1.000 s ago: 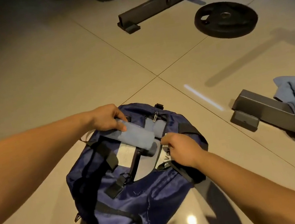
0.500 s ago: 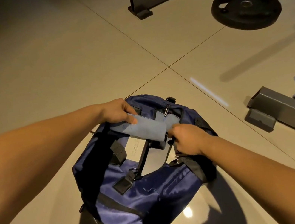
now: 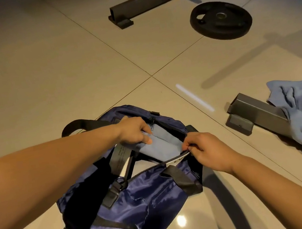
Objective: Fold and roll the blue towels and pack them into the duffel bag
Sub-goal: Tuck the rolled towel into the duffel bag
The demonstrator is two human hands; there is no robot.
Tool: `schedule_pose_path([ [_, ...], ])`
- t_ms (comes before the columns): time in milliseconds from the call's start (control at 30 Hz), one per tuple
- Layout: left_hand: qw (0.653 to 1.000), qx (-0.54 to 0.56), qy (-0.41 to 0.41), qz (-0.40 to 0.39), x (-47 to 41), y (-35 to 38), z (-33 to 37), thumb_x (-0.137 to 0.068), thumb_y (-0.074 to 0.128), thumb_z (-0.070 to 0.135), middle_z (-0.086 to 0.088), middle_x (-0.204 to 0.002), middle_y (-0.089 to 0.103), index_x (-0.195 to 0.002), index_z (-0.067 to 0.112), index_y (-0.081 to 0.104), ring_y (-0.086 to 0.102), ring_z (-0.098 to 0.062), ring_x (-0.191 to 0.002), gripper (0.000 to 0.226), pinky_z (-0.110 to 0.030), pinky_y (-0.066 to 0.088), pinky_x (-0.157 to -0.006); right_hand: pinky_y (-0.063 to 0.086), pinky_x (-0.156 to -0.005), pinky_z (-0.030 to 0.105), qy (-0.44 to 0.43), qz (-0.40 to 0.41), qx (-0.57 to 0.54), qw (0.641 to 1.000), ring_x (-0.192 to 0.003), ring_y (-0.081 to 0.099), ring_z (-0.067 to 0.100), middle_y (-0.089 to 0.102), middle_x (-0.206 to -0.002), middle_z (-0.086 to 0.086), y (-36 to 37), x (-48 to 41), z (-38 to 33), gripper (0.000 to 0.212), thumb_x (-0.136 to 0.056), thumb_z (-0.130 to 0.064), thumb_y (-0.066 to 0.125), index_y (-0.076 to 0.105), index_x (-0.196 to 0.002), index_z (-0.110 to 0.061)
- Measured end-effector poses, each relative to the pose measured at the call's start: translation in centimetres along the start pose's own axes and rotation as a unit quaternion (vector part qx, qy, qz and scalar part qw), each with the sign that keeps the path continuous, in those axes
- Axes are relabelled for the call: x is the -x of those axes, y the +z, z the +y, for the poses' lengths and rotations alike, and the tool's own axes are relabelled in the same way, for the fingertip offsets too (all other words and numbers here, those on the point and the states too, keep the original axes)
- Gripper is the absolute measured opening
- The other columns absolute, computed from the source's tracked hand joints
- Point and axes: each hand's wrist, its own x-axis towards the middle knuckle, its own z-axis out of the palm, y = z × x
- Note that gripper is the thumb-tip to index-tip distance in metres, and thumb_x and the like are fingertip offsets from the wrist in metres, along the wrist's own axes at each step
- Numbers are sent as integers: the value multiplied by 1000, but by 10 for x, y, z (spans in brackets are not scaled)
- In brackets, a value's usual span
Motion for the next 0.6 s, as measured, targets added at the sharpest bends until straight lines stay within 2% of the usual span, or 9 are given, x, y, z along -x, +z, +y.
schedule_pose_path([
  [67, 1000, 7, 9, -8, -3, 6, 5, -90, 73, 44, 13, -135, 64, -123, 26, 72, 55, -14, -128, 38, -47, 16, -118, 46, -80, 29, -1, -8, 2, 1000, -86, 55, 13, 60, -95, -9, -1, 2, 4, 28, -88, -3, 47, 70, -94, -18],
  [167, 999, 22, 34, -30, -7, 13, 18, -91, 72, 42, 9, -138, 63, -127, 21, 71, 53, -16, -131, 41, -50, 16, -121, 48, -82, 28, 1, -22, -4, 1000, -87, 57, 12, 59, -94, -10, 0, 5, 6, 31, -84, -7, 46, 74, -93, -16],
  [267, 999, 16, 35, -35, -14, 20, 28, -91, 72, 43, 5, -140, 62, -131, 19, 67, 53, -19, -132, 47, -46, 20, -121, 49, -80, 31, 6, -23, -21, 999, -84, 58, 12, 61, -91, -9, 2, 7, 5, 32, -80, -14, 42, 74, -88, -15],
  [467, 1000, -6, -19, 21, -22, 43, 28, -83, 79, 48, 4, -125, 69, -126, 23, 69, 60, -22, -119, 51, -36, 33, -108, 47, -69, 33, -12, 9, -13, 1000, -74, 56, 11, 58, -82, -10, -6, 9, -7, 23, -79, -21, 43, 65, -72, -19],
  [600, 995, 96, -28, 19, -24, 47, 20, -78, 85, 44, 4, -118, 71, -117, 22, 72, 63, -21, -113, 47, -31, 48, -96, 46, -71, 31, -21, -11, 18, 1000, -77, 55, 12, 58, -87, -10, -7, 7, -9, 24, -80, -21, 42, 66, -79, -19],
])
